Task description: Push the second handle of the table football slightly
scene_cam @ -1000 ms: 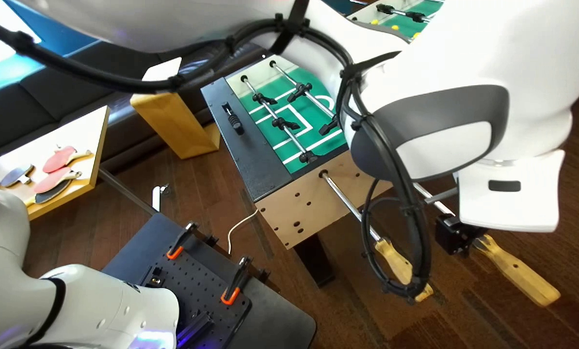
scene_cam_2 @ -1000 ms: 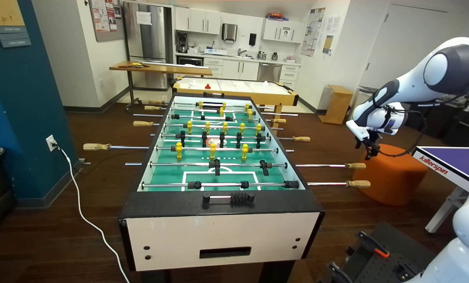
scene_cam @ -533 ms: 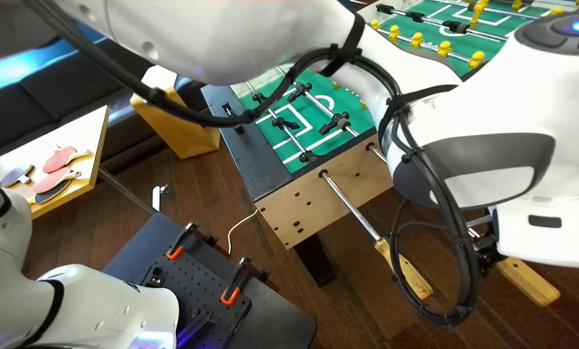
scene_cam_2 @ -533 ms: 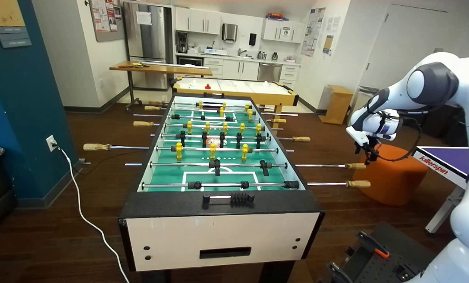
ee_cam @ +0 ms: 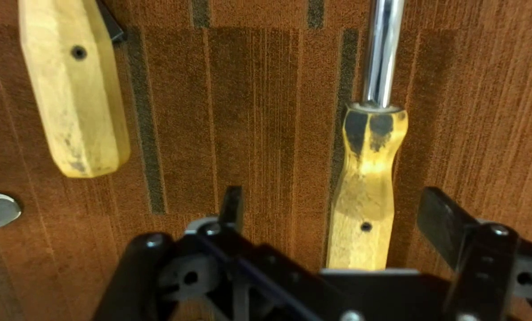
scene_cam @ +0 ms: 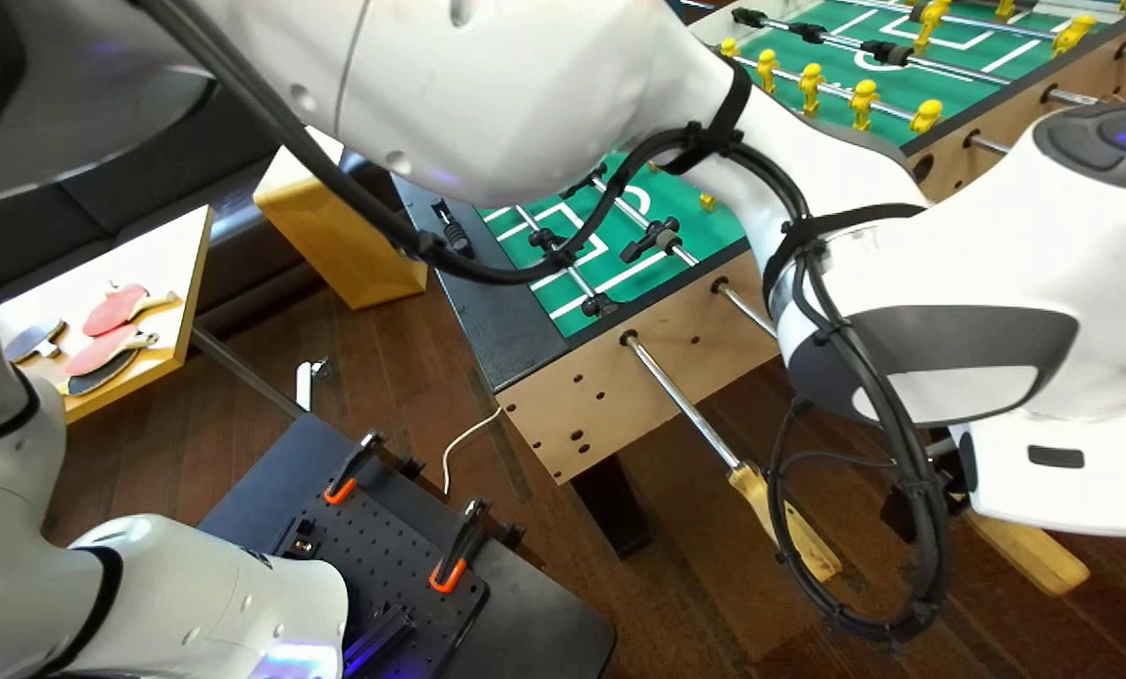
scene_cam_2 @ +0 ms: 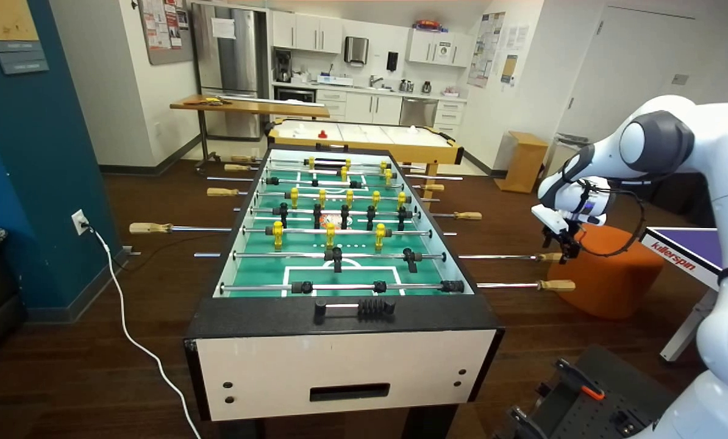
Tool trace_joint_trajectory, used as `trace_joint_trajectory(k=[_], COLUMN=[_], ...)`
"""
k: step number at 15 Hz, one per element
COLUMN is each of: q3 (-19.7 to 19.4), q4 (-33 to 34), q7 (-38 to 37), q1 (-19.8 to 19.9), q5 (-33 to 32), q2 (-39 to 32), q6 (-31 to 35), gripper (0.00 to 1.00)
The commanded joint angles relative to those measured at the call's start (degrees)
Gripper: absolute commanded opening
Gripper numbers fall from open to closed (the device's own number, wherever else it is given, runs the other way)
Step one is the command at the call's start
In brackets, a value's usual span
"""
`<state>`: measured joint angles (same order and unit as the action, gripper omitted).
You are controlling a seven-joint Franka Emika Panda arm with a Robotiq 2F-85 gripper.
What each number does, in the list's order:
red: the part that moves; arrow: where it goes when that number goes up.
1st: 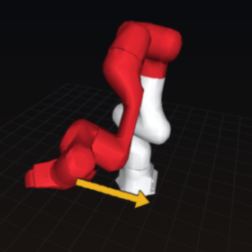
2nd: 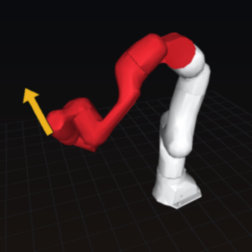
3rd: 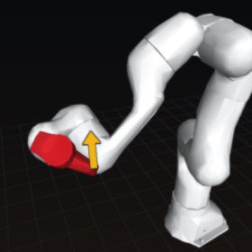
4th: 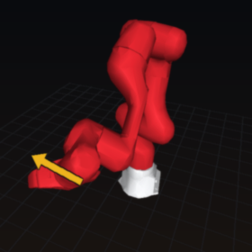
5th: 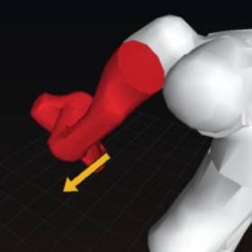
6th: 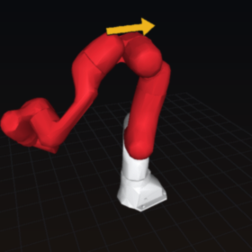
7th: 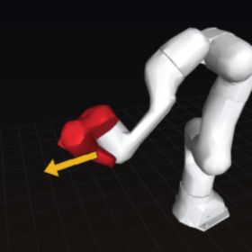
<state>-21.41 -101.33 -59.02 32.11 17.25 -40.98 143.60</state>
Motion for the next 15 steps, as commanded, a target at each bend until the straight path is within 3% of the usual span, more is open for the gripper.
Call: trace_joint_trajectory(k=[1,13,14,15], q3=[0.5,0.3,0.4,0.5], q4=[3.4,7.1,7.3,7.4], q7=[1.8,1.3,1.4,1.5], q1=[0.8,0.9,1.0,1.1], q5=[1.6,1.3,1.3,1.4], q2=[-2.1,-6.4,-6.6,-6.7], q6=[-3.1,-3.0,-3.1,-3.0], gripper=[1.0,1.0,0.77,0.74])
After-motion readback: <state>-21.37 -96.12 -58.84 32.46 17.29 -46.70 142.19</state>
